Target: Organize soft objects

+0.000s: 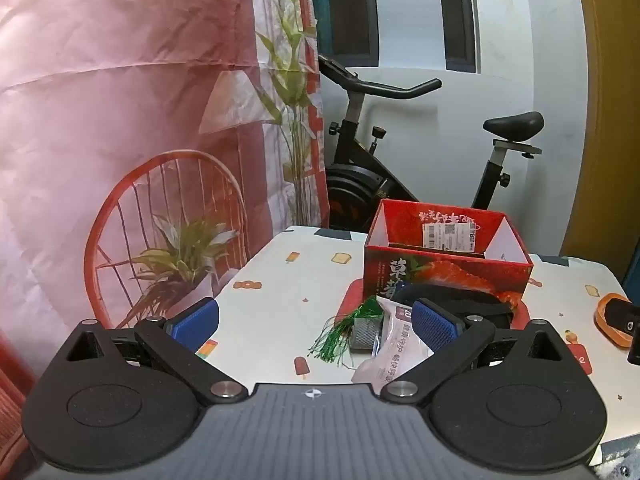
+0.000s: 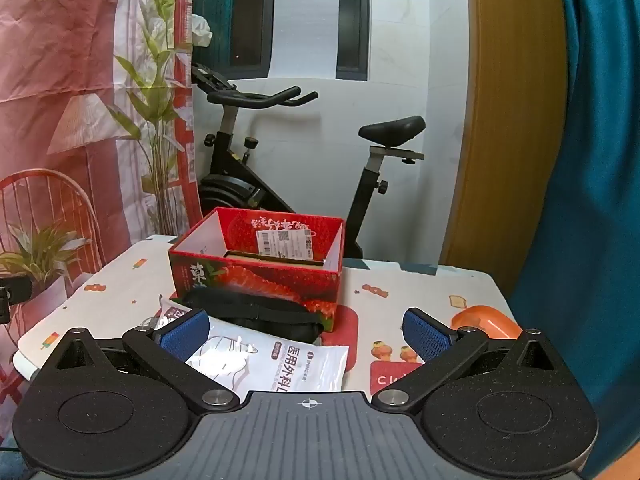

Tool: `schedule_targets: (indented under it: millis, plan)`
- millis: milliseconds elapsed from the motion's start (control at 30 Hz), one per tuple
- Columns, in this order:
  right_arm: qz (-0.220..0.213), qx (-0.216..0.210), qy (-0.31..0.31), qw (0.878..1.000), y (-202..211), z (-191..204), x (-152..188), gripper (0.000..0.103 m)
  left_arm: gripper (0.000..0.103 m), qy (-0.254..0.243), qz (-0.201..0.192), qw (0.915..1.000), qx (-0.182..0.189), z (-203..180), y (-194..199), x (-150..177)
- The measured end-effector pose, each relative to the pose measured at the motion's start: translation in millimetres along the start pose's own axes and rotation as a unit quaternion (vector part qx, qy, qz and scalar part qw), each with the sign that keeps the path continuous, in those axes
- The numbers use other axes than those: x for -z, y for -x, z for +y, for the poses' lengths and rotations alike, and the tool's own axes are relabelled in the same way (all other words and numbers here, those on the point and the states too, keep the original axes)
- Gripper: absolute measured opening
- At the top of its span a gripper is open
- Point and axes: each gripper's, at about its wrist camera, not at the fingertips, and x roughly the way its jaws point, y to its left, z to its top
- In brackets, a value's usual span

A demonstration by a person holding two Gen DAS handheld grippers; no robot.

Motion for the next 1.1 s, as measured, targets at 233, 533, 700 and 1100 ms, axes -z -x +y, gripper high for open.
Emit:
schedule_targets:
  millis: [233,533,700,1100]
  plan:
    - [0.001,0.000,-0.002,1.000,0.4,-0.5,-0.2,0.103,0.103,-0.002,0.005,1.0000,-0.003,-6.1,2.6,0.5]
    - [0.000,-0.001,0.001,1.000,-0.2,0.3,0.2,0.103,0.103,0.009,0.000,1.0000,0.002,4.3,-0.8,1.5]
    - [0.000,-0.001,0.001,1.000,-0.2,-0.8,0.8,0.103,0.103,0.012,0.002,0.9999,0.001,3.7,-1.4,0.1]
    - [-0.001,-0.007,0.005,1.000,4.3,3.5,1.8,0.103,0.103,0.015,0.004,0.9999,0.003,4.1,-0.8,-0.3]
